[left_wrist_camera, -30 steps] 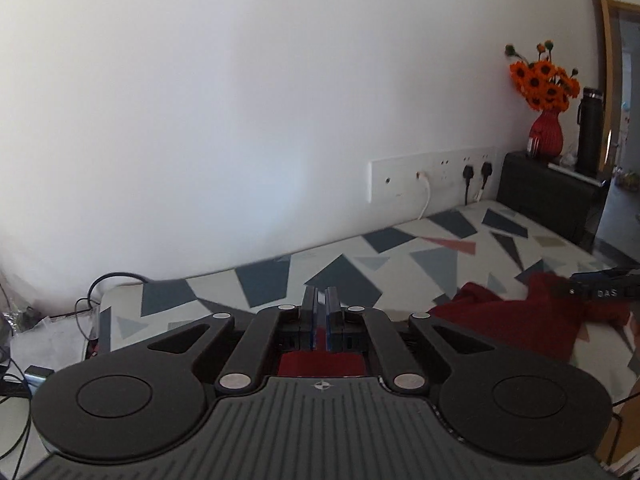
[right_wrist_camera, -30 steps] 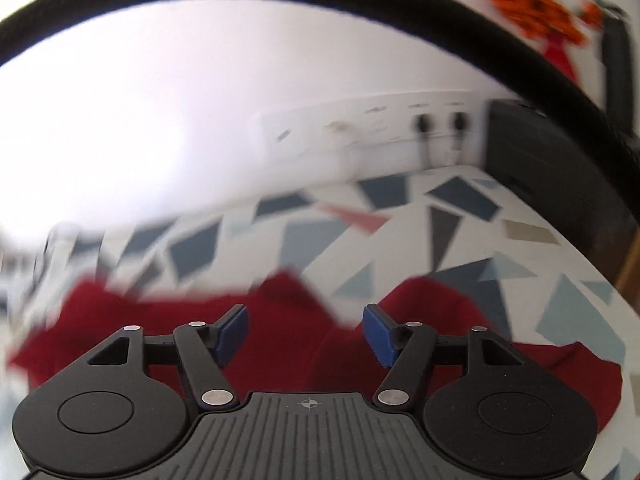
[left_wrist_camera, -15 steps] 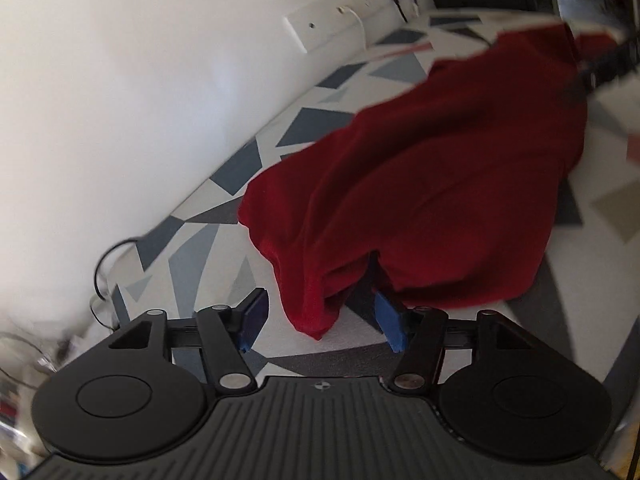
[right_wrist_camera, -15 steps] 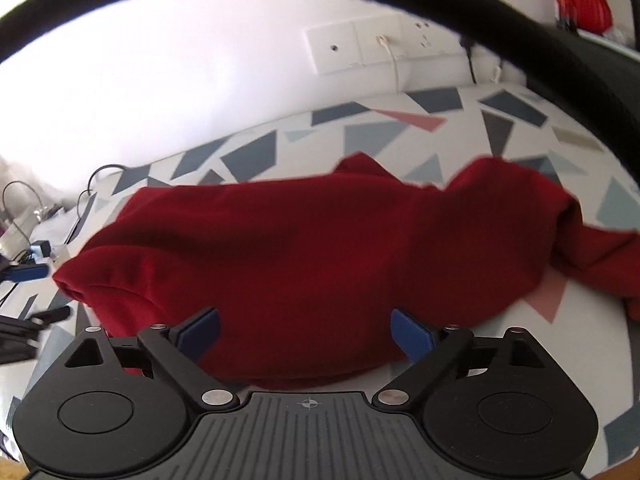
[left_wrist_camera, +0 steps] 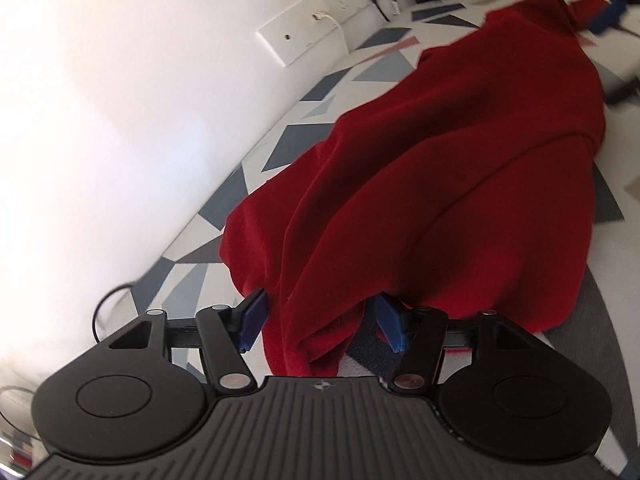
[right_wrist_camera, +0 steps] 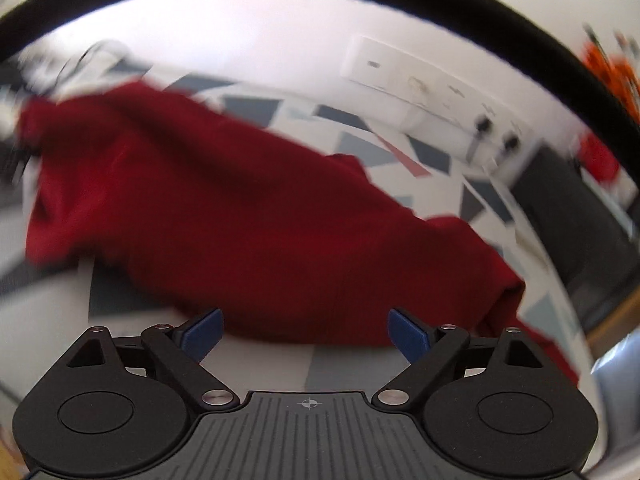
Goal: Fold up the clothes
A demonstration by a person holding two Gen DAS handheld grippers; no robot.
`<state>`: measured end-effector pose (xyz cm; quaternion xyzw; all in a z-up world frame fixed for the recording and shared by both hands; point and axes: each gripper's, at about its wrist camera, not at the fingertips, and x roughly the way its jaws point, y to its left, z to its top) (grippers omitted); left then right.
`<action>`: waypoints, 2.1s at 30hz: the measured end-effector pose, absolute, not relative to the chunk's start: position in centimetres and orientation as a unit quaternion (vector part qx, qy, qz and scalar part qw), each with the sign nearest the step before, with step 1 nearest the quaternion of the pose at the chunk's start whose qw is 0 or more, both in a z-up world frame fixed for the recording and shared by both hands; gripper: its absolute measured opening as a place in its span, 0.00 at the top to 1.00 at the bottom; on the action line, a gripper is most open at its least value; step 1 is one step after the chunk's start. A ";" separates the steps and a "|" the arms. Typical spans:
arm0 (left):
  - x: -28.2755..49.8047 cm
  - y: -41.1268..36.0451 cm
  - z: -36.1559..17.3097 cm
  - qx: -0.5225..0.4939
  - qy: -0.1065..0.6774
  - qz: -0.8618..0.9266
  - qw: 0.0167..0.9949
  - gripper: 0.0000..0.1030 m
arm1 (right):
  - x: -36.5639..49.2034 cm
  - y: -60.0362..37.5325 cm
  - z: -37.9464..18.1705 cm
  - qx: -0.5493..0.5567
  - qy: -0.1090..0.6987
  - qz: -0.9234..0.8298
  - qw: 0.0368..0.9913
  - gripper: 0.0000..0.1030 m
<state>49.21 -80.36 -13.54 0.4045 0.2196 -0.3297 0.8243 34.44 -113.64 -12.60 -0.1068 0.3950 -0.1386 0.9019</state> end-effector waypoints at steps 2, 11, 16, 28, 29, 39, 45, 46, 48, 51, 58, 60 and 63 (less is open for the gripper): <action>49.4 -80.1 -13.3 0.386 0.226 -0.338 0.828 0.45 | 34.5 -112.4 -13.5 -0.148 0.388 -0.131 0.900 0.15; 50.1 -77.5 -7.8 0.255 0.229 -0.390 0.854 0.90 | 36.2 -111.8 -11.4 -0.141 0.338 -0.075 0.928 0.60; 51.3 -76.8 -5.6 0.193 0.233 -0.402 0.864 0.88 | 36.7 -114.9 -9.4 -0.054 0.319 -0.093 0.942 0.61; 52.2 -77.0 -11.0 0.241 0.288 -0.357 0.855 0.44 | 36.5 -114.2 -14.4 -0.067 0.373 -0.087 0.921 0.67; 52.2 -76.9 -11.2 0.245 0.289 -0.354 0.855 0.43 | 36.5 -114.5 -14.1 -0.054 0.366 -0.089 0.925 0.75; 51.9 -78.5 -12.2 0.247 0.288 -0.349 0.857 0.42 | 35.1 -119.0 -8.1 0.089 0.248 -0.151 0.953 0.93; 50.5 -77.9 -9.2 0.154 0.247 -0.335 0.896 0.93 | 37.0 -120.3 -9.5 0.110 0.286 -0.154 0.939 0.89; 50.4 -77.6 -8.4 0.137 0.245 -0.335 0.900 0.94 | 37.1 -120.5 -9.7 0.112 0.291 -0.157 0.937 0.93; 50.6 -76.8 -6.7 0.102 0.240 -0.335 0.905 0.94 | 37.0 -121.1 -9.2 0.129 0.284 -0.164 0.936 0.94; 50.7 -75.8 -3.3 0.066 0.207 -0.331 0.918 0.94 | 36.2 -122.7 -5.7 0.178 0.223 -0.167 0.944 0.95; 49.4 -75.5 7.0 -0.029 0.083 -0.323 0.942 0.95 | 34.0 -123.9 9.0 0.185 0.022 -0.128 0.974 0.95; 49.2 -75.3 10.3 -0.045 0.065 -0.333 0.940 0.95 | 33.2 -124.2 12.9 0.195 -0.018 -0.107 0.975 0.95; 48.8 -74.5 15.1 -0.064 0.029 -0.340 0.938 0.95 | 32.0 -124.3 18.1 0.191 -0.071 -0.078 0.976 0.95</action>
